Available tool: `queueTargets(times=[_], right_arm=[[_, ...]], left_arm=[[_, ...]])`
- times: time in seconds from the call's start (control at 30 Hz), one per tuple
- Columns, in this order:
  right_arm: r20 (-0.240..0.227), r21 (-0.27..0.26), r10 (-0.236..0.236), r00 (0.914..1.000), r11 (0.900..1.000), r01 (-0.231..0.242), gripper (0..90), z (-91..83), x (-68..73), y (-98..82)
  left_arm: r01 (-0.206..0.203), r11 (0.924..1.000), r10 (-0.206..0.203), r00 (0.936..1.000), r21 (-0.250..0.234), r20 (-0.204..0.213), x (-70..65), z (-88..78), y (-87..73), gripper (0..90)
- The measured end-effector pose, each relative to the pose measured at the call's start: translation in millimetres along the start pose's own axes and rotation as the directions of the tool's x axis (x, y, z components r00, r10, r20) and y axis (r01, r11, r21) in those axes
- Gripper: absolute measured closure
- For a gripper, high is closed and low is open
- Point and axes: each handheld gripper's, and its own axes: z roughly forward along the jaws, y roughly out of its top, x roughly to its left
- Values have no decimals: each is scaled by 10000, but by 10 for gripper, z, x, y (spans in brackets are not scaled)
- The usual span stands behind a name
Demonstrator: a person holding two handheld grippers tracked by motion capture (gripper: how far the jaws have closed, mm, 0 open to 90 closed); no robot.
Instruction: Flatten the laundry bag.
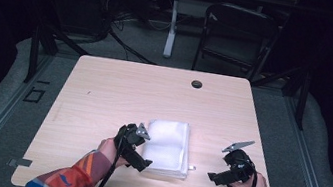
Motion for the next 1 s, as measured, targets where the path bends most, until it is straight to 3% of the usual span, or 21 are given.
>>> queueTargets(times=[0.17,0.33,0.5,0.9,1.0], right_arm=[[56,-9,-34,10000,10000,34,60,3,6,-1],[-149,-142,74,9999,9999,-76,61,23,15,-7],[-263,153,-49,9996,9999,53,73,21,5,-2],[-243,403,-215,9995,9989,225,100,53,17,-2],[-252,-29,207,9995,9998,-208,100,90,49,-22]], left_arm=[[-255,9997,254,9995,46,161,-51,45,59,0],[-309,9991,291,9977,282,613,-91,123,104,0],[-543,9965,479,9940,639,984,-148,203,143,15],[-1139,9898,1038,9881,858,1139,-309,354,251,78],[-1288,9877,1186,9866,885,1124,-349,391,281,92]])
